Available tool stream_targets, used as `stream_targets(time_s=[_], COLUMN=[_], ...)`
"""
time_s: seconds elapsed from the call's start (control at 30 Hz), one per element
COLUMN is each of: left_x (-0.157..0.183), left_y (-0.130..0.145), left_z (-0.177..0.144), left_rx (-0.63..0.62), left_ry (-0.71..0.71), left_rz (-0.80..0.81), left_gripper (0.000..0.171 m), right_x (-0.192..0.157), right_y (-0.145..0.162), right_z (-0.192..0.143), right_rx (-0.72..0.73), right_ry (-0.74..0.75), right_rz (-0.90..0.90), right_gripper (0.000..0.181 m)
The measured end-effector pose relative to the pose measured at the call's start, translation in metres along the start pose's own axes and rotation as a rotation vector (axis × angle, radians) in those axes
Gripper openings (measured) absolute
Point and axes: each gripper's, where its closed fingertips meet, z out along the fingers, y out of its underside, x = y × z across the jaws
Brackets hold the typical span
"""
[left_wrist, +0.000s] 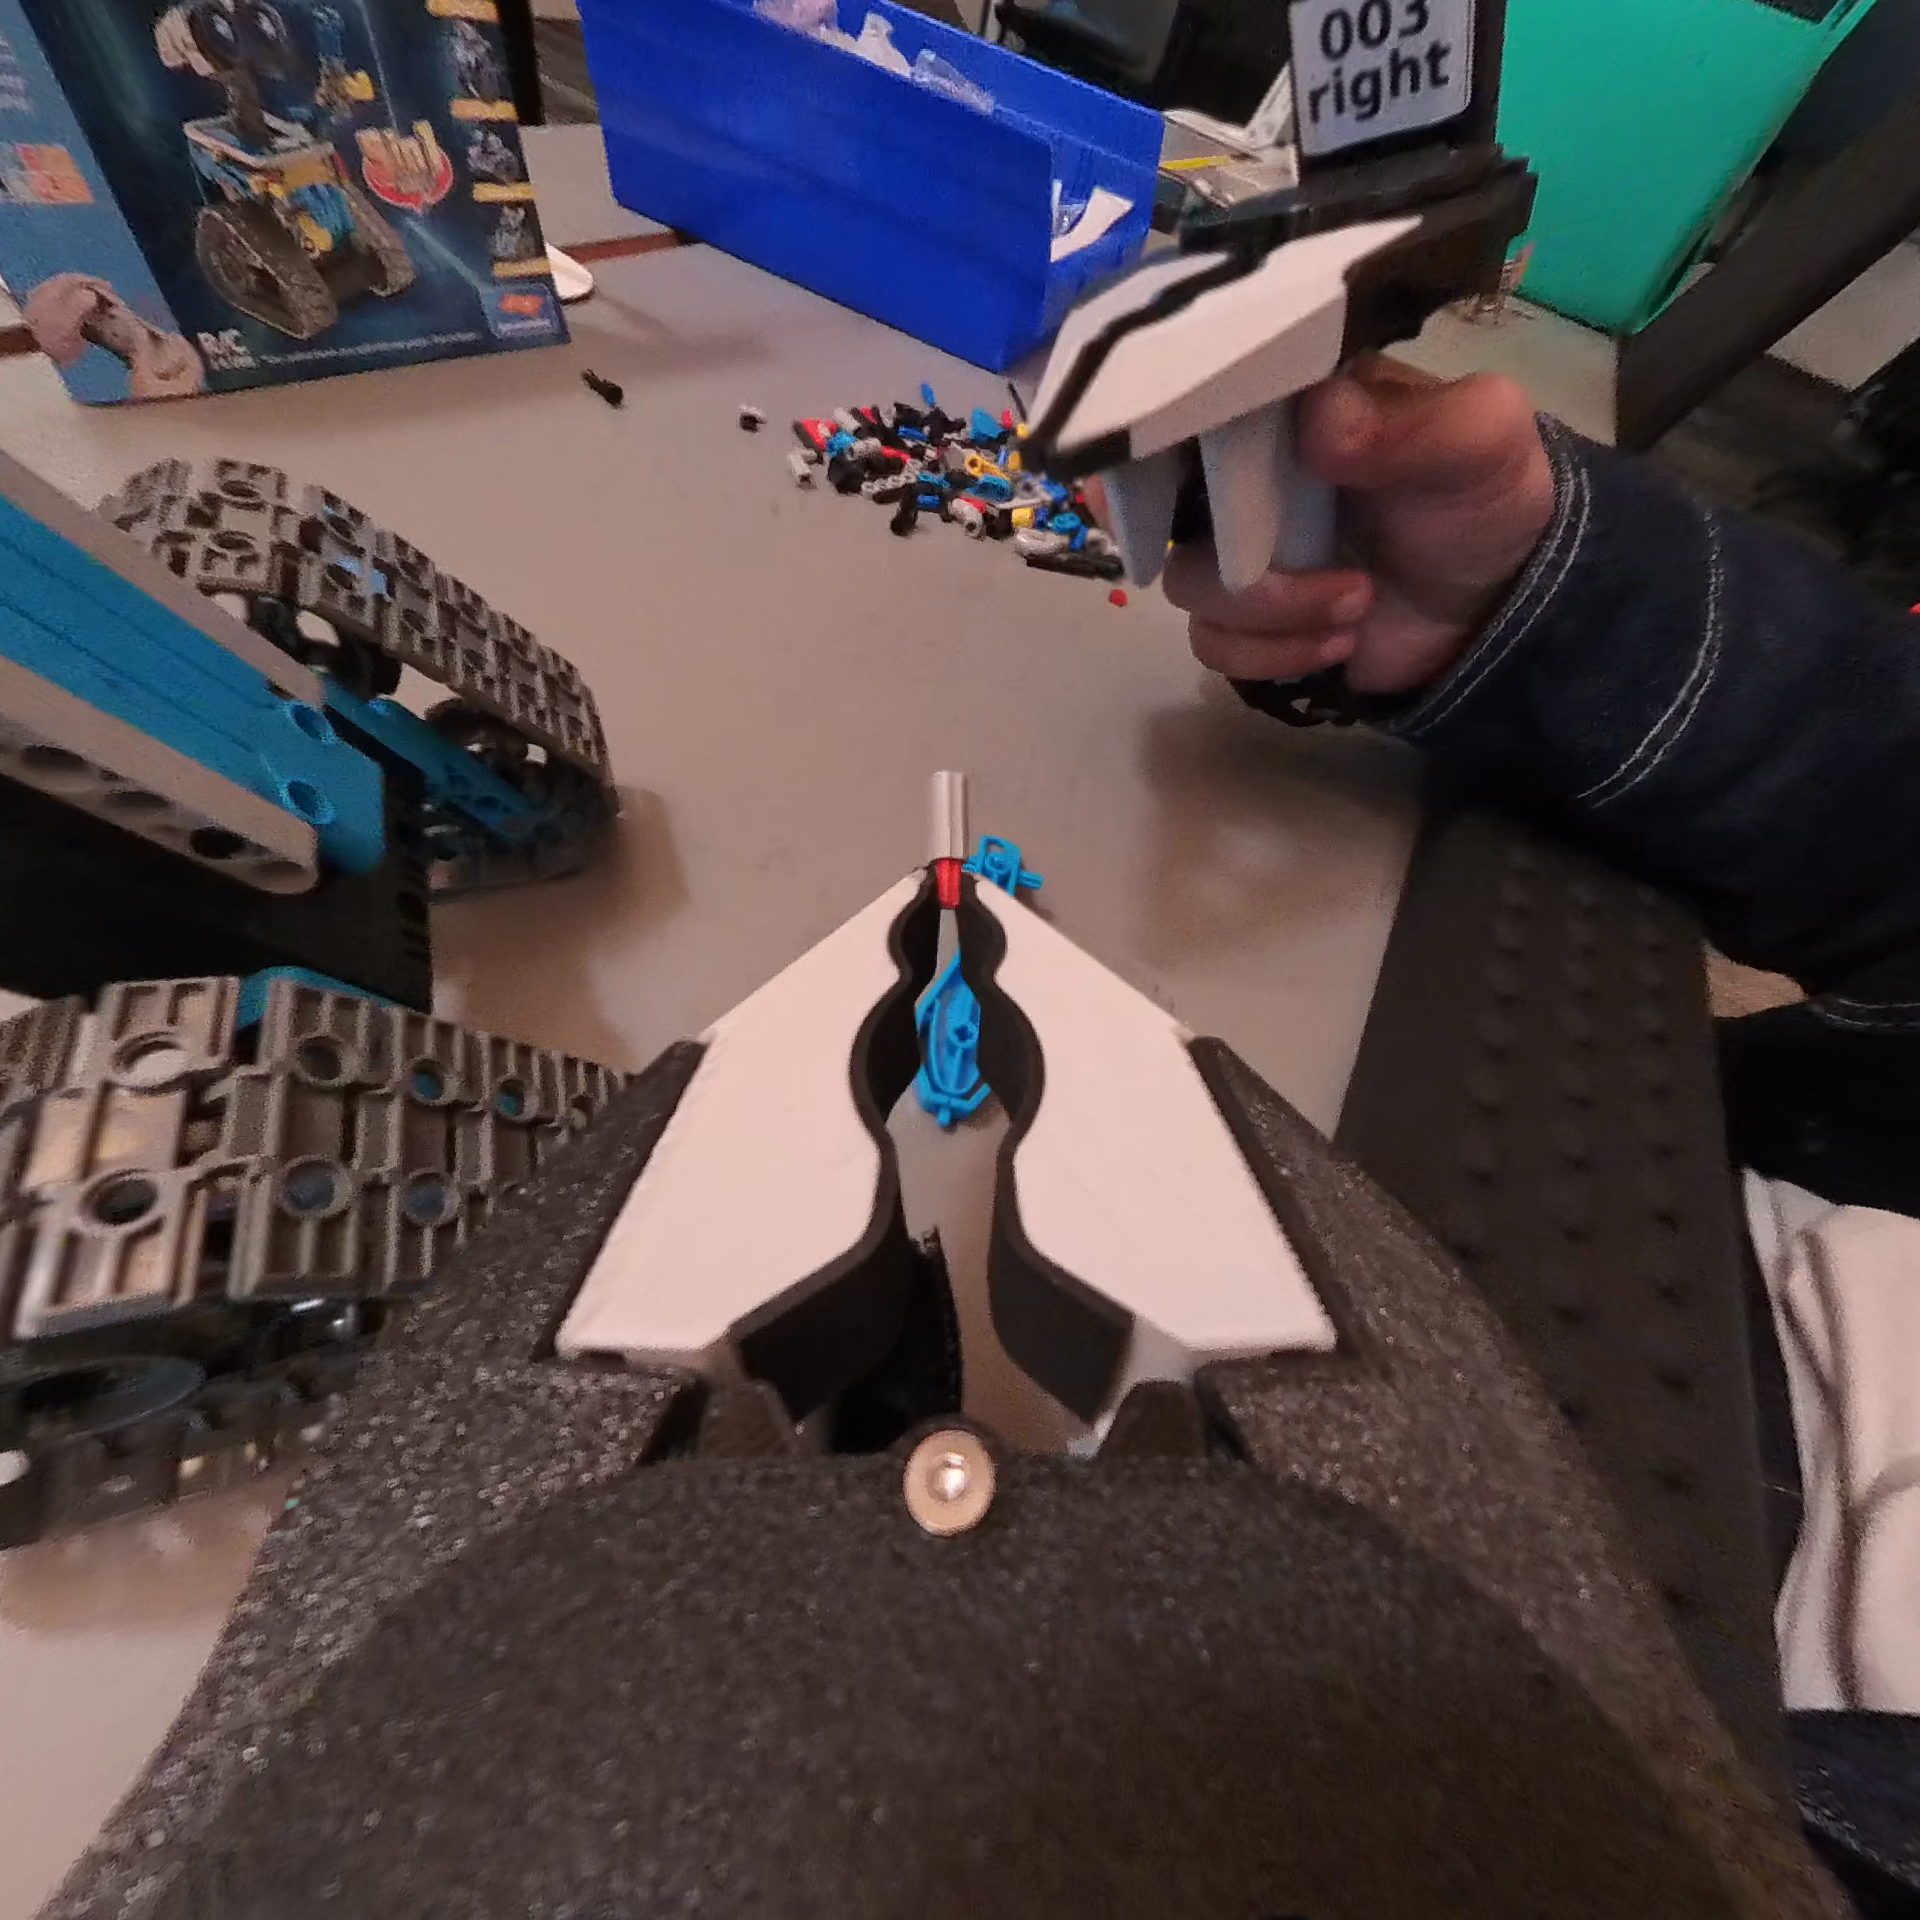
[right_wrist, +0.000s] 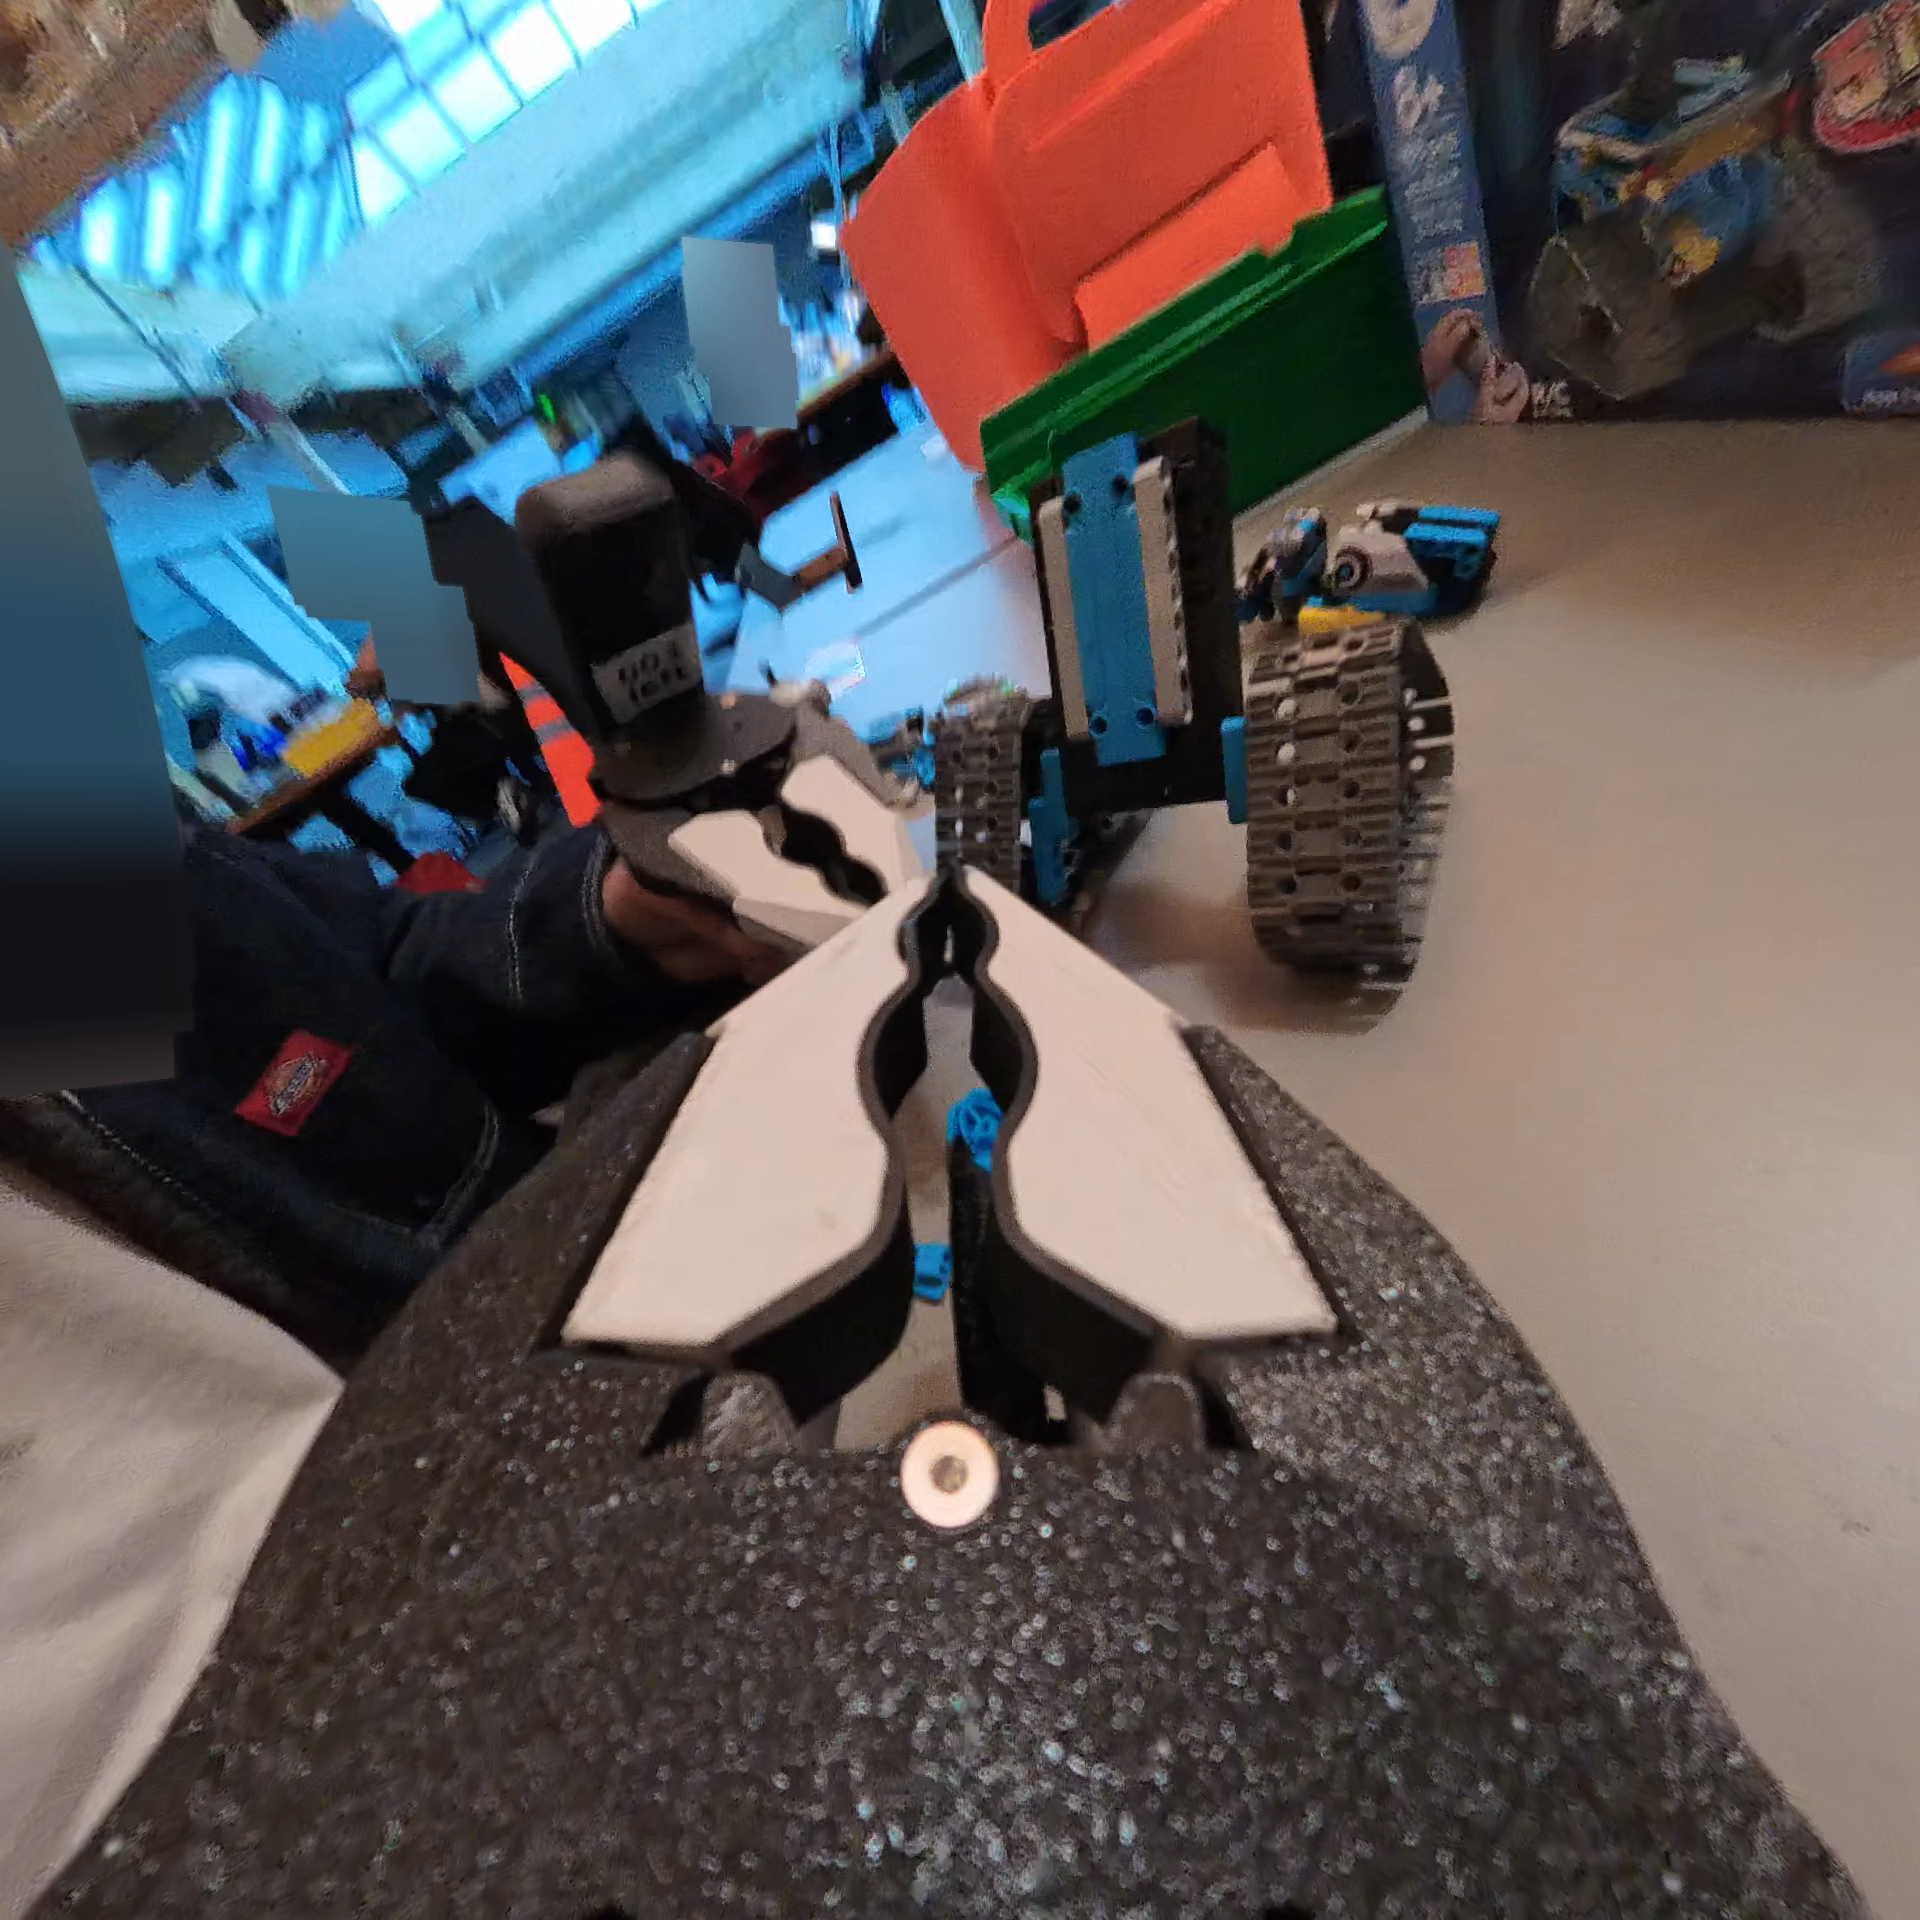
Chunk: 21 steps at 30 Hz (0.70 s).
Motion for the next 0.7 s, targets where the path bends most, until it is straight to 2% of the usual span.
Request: stream_targets(time_s=[0.03, 0.1, 0.2, 0.27, 0.33, 0.4, 0.53, 0.6, 0.7], left_x=[0.001, 0.000, -0.001, 0.000, 0.001, 0.001, -0.001, 0.000, 0.004], left_y=[-0.004, -0.011, -0.013, -0.010, -0.010, -0.009, -0.005, -0.005, 0.002], left_z=[-0.003, -0.005, -0.002, 0.000, 0.001, 0.001, 0.002, 0.003, 0.008], left_rx=[0.026, 0.053, 0.029, 0.005, 0.004, 0.002, -0.018, -0.021, -0.054], left_ry=[-0.011, -0.071, -0.205, -0.235, -0.224, -0.211, -0.212, -0.204, -0.183], left_rz=[0.027, 0.133, 0.371, 0.444, 0.436, 0.421, 0.406, 0.396, 0.408], left_gripper=[0.002, 0.002, 0.003, 0.003, 0.003, 0.003, 0.003, 0.003, 0.003], right_x=[0.002, -0.002, -0.007, -0.011, -0.018, -0.015, -0.010, -0.010, -0.010], right_y=[-0.002, 0.017, 0.035, 0.046, 0.050, 0.052, 0.042, 0.045, 0.051], right_z=[0.000, 0.010, 0.030, 0.040, 0.045, 0.046, 0.042, 0.041, 0.044], right_rx=[0.031, -0.041, -0.110, -0.167, -0.185, -0.184, -0.128, -0.143, -0.178], right_ry=[-0.024, -0.125, -0.124, -0.129, -0.165, -0.136, -0.140, -0.137, -0.122], right_rz=[0.059, 0.225, 0.248, 0.232, 0.255, 0.226, 0.273, 0.257, 0.235], right_gripper=[0.000, 0.027, 0.029, 0.027, 0.023, 0.017, 0.015, 0.005, 0.005])
